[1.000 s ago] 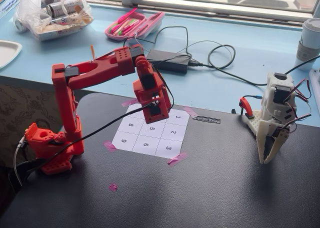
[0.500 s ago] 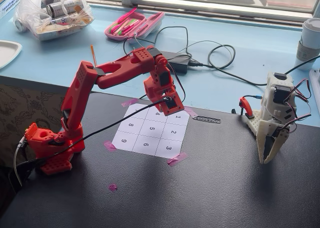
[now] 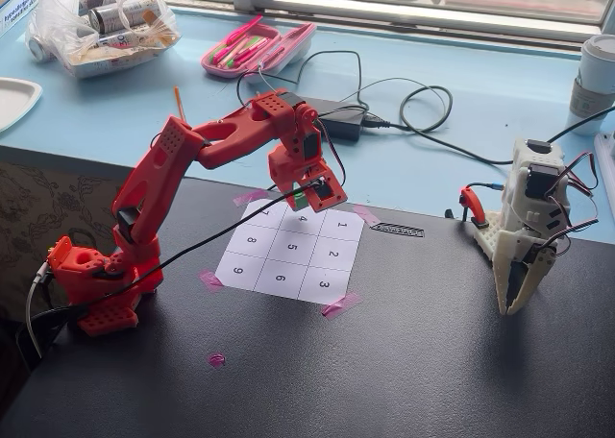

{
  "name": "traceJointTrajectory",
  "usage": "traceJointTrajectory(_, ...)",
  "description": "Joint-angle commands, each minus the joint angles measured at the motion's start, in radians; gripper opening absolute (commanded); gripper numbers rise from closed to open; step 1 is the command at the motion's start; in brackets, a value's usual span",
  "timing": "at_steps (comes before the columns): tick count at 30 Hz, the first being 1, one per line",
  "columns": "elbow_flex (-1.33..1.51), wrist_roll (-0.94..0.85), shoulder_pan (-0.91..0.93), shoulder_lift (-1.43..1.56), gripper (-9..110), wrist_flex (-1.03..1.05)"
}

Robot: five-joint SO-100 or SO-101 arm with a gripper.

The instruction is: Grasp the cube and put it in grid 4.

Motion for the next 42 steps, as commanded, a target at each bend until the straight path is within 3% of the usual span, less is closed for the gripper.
traceJointTrajectory(1, -0.044, 0.009, 0.009, 0.009, 0, 0.009)
traceJointTrajectory(10, -0.021, 0.002, 0.041, -0.002, 1, 0.017)
traceJointTrajectory(14, -0.015, -0.015, 0.041, -0.003, 16, 0.028)
traceJointTrajectory(19, -0.015, -0.018, 0.035, -0.003, 26, 0.038)
traceJointTrajectory(26, -0.015, -0.037, 0.048, 0.071, 26, 0.037)
traceJointTrajectory(33, -0.015, -0.146, 0.123, 0.422, 25, 0.071)
traceJointTrajectory(42, 0.021, -0.212, 0.411, 0.839, 8, 0.167)
